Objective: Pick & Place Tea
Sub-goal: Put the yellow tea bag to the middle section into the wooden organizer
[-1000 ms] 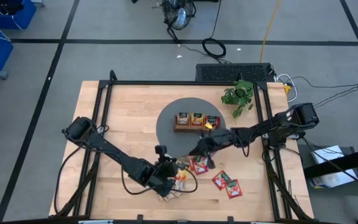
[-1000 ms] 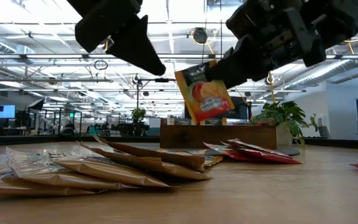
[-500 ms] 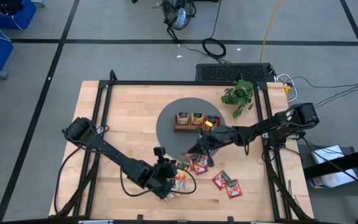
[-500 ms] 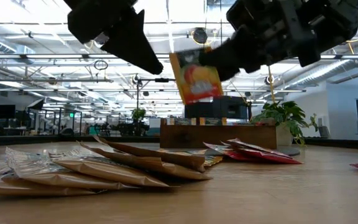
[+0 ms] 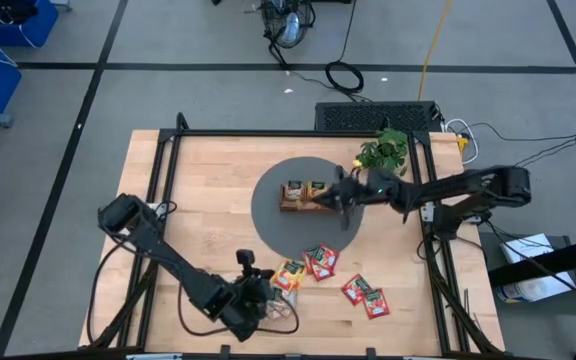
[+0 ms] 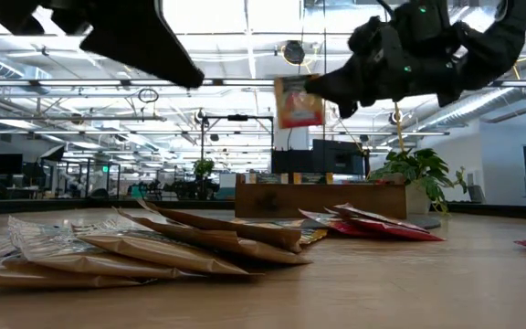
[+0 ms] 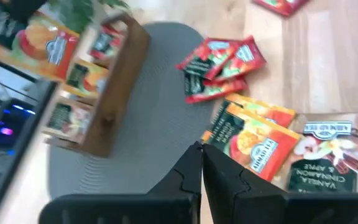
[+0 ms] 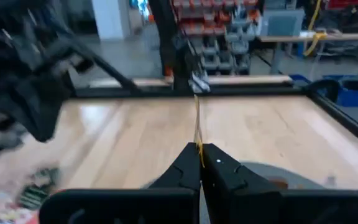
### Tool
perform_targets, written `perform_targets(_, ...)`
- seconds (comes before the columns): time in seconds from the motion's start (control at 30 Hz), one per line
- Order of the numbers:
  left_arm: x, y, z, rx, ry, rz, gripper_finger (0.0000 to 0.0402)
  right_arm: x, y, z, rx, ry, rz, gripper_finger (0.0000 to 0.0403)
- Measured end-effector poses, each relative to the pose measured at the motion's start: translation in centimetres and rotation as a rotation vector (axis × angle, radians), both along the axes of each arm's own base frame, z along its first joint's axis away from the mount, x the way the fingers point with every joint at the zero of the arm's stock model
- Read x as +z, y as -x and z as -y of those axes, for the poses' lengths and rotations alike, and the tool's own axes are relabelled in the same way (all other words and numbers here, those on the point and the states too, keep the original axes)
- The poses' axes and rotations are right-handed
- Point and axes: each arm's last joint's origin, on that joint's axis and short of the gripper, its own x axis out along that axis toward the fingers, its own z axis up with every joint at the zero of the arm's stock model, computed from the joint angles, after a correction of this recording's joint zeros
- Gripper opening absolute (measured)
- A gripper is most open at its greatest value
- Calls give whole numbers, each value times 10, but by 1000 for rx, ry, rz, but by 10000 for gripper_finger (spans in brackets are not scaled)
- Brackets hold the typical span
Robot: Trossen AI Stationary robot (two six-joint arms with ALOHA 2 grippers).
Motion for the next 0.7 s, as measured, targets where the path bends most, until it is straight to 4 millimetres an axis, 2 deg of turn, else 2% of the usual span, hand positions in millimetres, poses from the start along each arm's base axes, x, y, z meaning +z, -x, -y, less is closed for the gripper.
perform_targets(0.17, 1, 4, 4, 12, -42, 33, 21, -4, 18, 19, 25, -60, 13, 0)
perform_targets(0.47, 1, 1, -2, 22, -53, 24, 21, -20, 39, 43, -112, -39, -4, 0)
perform_targets(0.6, 1, 0, -3, 26, -52, 22, 21, -24, 40, 47, -188, -71, 12, 0)
perform_targets(0.7, 1, 0, -3, 24, -46, 19, 21, -32, 37, 47, -183, -98, 1, 0)
